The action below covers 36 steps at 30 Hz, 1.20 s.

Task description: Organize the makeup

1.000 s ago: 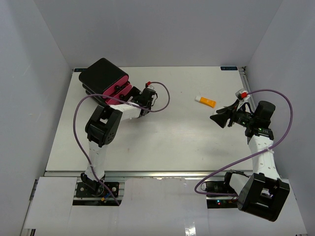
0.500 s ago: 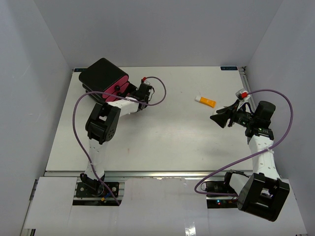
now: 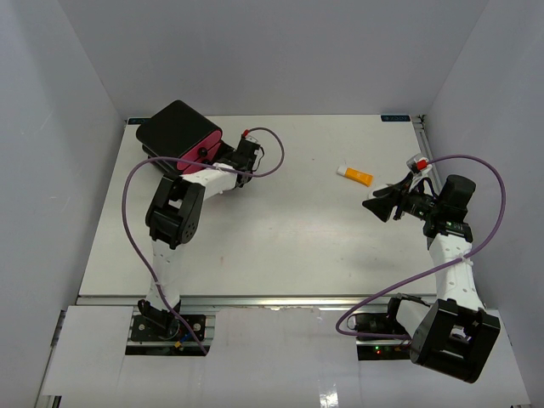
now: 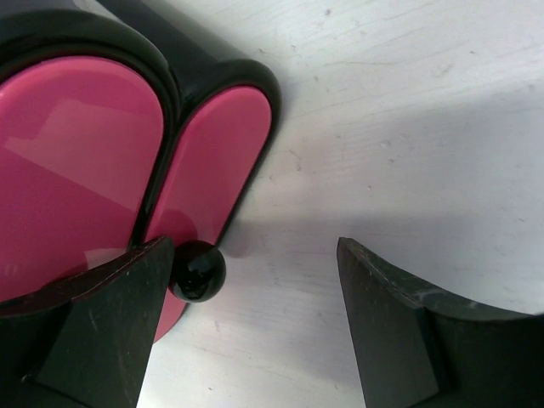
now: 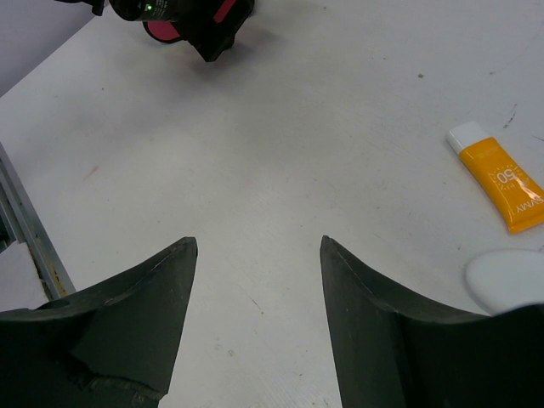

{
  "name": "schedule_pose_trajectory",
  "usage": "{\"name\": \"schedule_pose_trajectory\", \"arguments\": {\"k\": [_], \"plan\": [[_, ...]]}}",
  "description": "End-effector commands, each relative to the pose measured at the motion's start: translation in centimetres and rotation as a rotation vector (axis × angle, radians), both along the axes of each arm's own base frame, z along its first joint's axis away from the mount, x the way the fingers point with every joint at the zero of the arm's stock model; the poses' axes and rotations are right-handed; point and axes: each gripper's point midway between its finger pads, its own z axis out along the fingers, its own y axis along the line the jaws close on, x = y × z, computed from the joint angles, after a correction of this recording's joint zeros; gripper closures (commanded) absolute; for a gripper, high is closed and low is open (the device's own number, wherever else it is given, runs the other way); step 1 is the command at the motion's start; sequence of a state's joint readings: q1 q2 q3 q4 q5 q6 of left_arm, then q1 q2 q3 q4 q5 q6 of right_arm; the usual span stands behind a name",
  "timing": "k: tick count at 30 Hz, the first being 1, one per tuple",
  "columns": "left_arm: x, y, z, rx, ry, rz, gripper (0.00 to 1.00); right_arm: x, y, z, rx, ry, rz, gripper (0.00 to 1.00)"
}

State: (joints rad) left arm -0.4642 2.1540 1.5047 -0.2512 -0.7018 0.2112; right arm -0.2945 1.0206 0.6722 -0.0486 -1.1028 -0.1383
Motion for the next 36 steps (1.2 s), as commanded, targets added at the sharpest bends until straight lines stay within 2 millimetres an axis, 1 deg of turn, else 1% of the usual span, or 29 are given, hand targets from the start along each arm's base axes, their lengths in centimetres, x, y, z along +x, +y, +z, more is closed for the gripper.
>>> {"name": "schedule_pose_trajectory", "arguments": {"k": [1,3,5,11,14,17,20,24,27,29,32,36], "plan": [[-0.9,-1.3,2.5,-0.153,-0.006,-0.034,0.11,0.0,0.1,0.7,-0.003,-0.044,0.016,0.34],[-1.3,-1.4,2.7,-0.176,-0.009,-0.032,0.11,0.0,0.0,0.7,-0.003,-0.043,0.014,0.34],[-1.7,-1.3,2.3,-0.187,-0.01,-0.024,0.12,0.0,0.0,0.7,-0.003,-0.044,0.015,0.34],[-2.2,0.0,1.7,-0.17,-0.066,0.052,0.17,0.0,0.0,0.4,0.0,-0.035,0.013,0.33],[-2.3,0.6,1.6,-0.156,-0.096,0.082,0.22,0.0,0.0,0.4,0.001,-0.031,0.014,0.33],[-2.4,0.3,1.2,-0.166,-0.098,0.077,0.29,0.1,0.0,0.3,0.003,-0.026,0.013,0.33],[-2.4,-0.1,1.2,-0.167,-0.098,0.071,0.29,0.1,0.0,0.1,0.001,-0.024,0.012,0.33],[-2.8,-0.7,1.1,-0.161,-0.092,0.053,0.38,0.2,-0.1,0.1,-0.001,-0.025,0.009,0.33],[-3.2,-1.0,1.2,-0.148,-0.093,0.045,0.41,0.2,-0.1,0.1,-0.001,-0.023,0.008,0.33],[-3.4,-1.1,1.3,-0.146,-0.093,0.038,0.46,0.2,-0.1,0.1,-0.001,-0.024,0.008,0.33],[-4.1,-1.6,1.2,-0.147,-0.091,0.024,0.5,0.2,-0.1,0.1,-0.001,-0.025,0.009,0.33],[-4.8,-2.7,2.1,-0.151,-0.112,0.004,0.5,0.1,0.0,0.1,0.0,-0.025,0.011,0.33]]}}
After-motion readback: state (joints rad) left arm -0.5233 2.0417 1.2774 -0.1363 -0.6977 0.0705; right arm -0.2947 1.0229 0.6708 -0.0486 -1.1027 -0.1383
